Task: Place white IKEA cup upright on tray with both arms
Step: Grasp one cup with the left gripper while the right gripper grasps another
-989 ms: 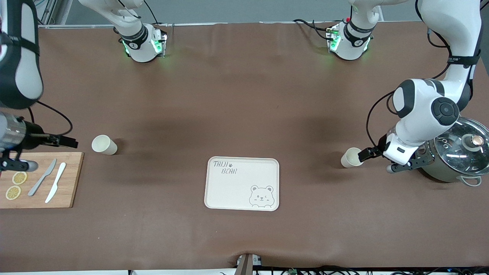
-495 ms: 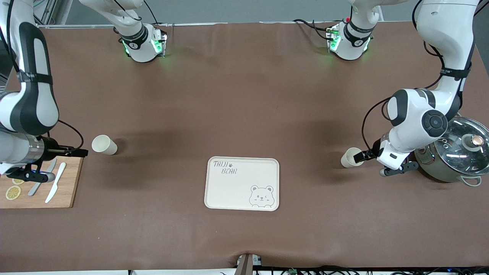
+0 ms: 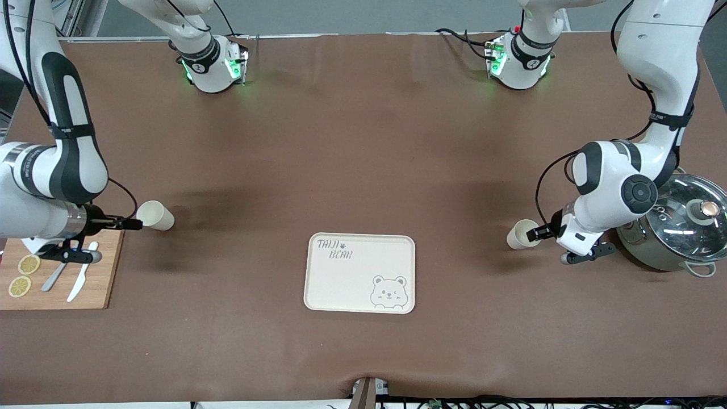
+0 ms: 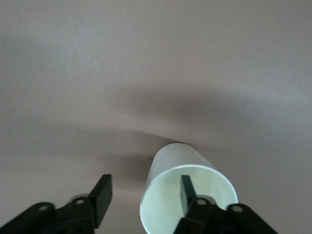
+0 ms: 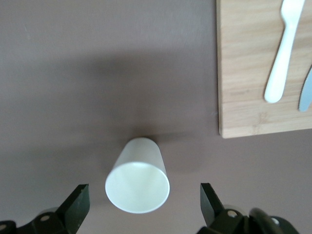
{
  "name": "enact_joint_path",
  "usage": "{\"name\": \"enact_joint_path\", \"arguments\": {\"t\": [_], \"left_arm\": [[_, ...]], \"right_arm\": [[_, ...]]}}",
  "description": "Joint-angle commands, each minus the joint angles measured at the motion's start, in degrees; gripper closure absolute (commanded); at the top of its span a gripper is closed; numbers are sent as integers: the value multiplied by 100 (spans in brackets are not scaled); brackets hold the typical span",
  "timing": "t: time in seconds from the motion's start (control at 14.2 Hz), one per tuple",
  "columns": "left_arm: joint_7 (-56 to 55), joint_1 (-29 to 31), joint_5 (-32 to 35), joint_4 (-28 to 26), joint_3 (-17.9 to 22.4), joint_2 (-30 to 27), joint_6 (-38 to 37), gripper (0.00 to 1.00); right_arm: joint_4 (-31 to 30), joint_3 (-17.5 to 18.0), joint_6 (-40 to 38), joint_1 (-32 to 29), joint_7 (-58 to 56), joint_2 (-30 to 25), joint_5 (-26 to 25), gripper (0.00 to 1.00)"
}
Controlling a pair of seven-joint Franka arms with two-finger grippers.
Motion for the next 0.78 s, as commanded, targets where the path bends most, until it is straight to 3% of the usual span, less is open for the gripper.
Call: {"name": "enact_joint_path", "arguments": {"t": [0.0, 0.14, 0.28, 0.35, 0.42, 0.57, 0.71], "left_arm": [[-55, 39, -89, 63, -38, 76, 37, 83], [-55, 39, -97, 63, -46, 76, 37, 100], [-64, 39, -97, 72, -46, 68, 37, 100], [-64, 30, -97, 72, -46, 50, 29, 100], [-64, 21, -106, 72, -55, 41, 29, 100], [-72, 4, -106, 72, -64, 15, 20, 100], [-81, 4, -132, 142, -90, -55, -6, 100]], "right_arm": [[-538, 63, 441, -331, -481, -336, -5, 0], [-1029, 63, 1013, -419, -649, -450, -5, 0], [-1513, 63, 1313, -411, -649, -643, -5, 0], [-1732, 71, 1427, -393, -641, -713, 29, 5], [-1839, 72, 1489, -376, -623, -723, 47, 17], [-1884, 72, 1507, -349, -623, -705, 47, 54], [-1875, 72, 1612, -384, -623, -670, 47, 69]]}}
